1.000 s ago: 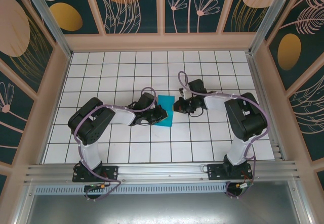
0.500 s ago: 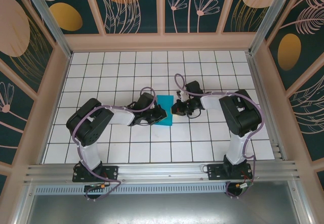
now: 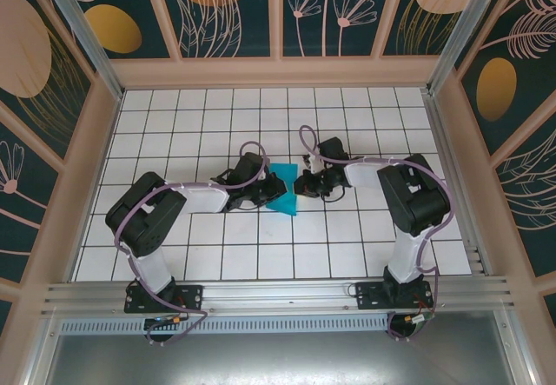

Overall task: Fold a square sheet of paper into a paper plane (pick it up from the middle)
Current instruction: Fold the triangle a second time at the center of the table.

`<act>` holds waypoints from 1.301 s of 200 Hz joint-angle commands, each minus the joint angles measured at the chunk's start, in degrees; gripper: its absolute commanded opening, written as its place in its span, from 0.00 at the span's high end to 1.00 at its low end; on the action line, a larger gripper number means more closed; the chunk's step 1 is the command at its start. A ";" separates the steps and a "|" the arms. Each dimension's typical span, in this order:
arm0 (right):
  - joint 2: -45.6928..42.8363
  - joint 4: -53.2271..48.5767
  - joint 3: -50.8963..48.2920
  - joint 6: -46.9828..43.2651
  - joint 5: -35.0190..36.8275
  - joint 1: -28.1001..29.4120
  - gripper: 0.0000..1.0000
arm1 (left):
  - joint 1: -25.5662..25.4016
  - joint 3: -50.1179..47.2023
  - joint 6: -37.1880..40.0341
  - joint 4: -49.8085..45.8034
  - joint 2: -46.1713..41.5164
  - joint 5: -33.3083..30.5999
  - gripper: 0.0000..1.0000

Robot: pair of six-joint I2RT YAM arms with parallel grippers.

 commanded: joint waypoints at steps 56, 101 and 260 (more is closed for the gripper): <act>-4.23 -1.77 1.18 -3.14 4.19 0.14 0.67 | -0.05 -2.28 0.04 -0.22 -0.64 -0.73 0.89; -4.33 -1.98 0.83 -5.35 0.38 0.43 0.60 | -0.07 -2.33 0.08 -0.33 -0.85 -0.81 0.89; -1.15 -1.13 1.98 -11.43 -14.98 4.39 1.00 | 0.61 -11.61 -3.39 -3.89 -15.22 -13.54 0.89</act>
